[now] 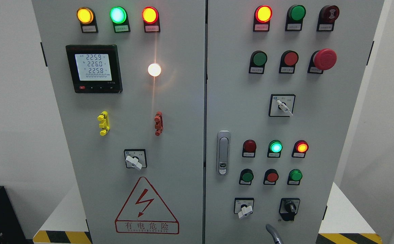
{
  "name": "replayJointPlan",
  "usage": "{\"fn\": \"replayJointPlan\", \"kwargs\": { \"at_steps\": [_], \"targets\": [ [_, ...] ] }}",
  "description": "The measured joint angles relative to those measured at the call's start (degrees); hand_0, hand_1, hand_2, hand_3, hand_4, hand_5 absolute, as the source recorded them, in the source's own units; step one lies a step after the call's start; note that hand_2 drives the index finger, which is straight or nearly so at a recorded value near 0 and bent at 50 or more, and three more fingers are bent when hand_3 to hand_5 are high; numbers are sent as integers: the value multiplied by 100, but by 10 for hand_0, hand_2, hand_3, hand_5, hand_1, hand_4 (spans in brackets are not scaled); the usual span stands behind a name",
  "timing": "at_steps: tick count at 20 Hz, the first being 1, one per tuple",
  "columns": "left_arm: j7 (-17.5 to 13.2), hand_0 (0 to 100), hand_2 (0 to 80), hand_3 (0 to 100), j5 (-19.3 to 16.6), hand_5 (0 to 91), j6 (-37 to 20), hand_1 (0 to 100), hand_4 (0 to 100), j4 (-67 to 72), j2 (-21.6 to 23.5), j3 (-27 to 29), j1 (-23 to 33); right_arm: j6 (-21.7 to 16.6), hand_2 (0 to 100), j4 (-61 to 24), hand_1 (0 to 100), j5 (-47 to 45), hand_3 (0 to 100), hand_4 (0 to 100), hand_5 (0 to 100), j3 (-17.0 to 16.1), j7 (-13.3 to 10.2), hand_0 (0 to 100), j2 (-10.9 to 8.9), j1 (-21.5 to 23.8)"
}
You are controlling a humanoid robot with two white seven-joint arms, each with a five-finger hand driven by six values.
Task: Press green start button
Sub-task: 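Raise the right hand toward the lower row of push buttons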
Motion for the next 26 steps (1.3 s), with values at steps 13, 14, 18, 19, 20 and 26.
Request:
{"fn": "replayJointPlan", "kwargs": {
  "at_steps": [13,14,18,19,20,26],
  "targets": [
    [-19,120,0,0,0,0,1,556,0,0,0,0,0,438,0,323,320,1161,742,796,976,20,-143,251,28,-731],
    [-19,120,0,0,0,0,1,556,0,0,0,0,0,448,0,344,320,1218,742,793,975,25,-143,252,31,-778],
    [-19,120,0,0,0,0,1,556,0,0,0,0,0,499,0,425,322,1385,741,793,972,50,-157,255,39,-896],
    [-19,120,0,0,0,0,1,556,0,0,0,0,0,527,0,443,323,1411,741,795,972,54,-157,256,42,-914],
    [-19,120,0,0,0,0,1,556,0,0,0,0,0,550,0,465,323,1437,741,793,972,62,-157,256,44,-931],
    [-20,120,0,0,0,0,1,556,0,0,0,0,0,614,0,588,325,1565,741,796,971,87,-108,260,53,-1111]
  ]
}}
